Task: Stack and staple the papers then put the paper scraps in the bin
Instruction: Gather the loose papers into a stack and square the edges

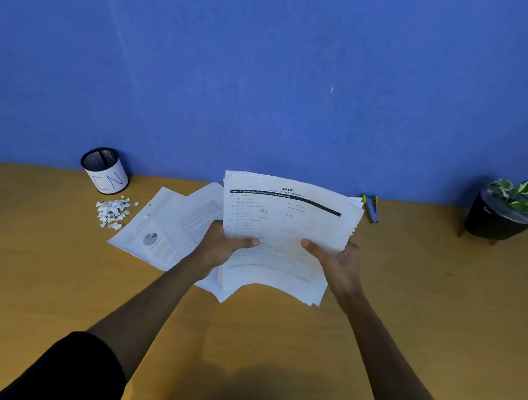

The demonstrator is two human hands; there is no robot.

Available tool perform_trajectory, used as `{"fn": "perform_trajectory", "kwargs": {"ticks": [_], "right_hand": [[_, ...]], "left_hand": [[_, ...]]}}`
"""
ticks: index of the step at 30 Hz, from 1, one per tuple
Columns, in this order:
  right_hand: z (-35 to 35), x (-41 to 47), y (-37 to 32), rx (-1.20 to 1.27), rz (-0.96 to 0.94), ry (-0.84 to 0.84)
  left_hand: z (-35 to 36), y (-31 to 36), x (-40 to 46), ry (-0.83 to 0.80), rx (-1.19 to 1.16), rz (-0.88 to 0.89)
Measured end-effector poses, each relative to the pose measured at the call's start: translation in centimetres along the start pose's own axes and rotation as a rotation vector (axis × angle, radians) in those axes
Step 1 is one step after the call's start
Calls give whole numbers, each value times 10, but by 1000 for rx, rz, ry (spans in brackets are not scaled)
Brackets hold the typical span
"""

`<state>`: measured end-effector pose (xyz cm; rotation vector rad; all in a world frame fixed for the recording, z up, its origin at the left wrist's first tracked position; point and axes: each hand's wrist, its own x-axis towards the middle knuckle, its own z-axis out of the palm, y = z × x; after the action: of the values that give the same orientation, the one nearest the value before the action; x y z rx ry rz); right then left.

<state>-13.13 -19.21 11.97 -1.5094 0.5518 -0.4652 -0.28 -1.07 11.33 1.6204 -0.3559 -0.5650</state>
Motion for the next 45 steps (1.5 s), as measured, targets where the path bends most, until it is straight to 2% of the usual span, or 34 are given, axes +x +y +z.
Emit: {"fn": "perform_trajectory", "kwargs": {"ticks": [13, 21, 26, 33, 39, 43, 45], "right_hand": [[-8, -7, 23, -8, 69, 28], [-12, -15, 57, -148, 104, -61], [-9, -7, 53, -252, -37, 7], [-9, 4, 38, -164, -66, 79], [-18, 12, 42, -168, -36, 157], [-25, 15, 49, -206, -29, 213], [-28, 17, 52, -216, -22, 238]], "left_hand": [[8, -12, -6, 26, -39, -3], [9, -30, -7, 68, -37, -48], [5, -22, 4, 201, -112, -150], [-6, -22, 11, 263, -213, -329], [-27, -61, 11, 577, -33, -512], [-35, -82, 5, 635, 356, -650], [-37, -86, 3, 662, 447, -716]]}}
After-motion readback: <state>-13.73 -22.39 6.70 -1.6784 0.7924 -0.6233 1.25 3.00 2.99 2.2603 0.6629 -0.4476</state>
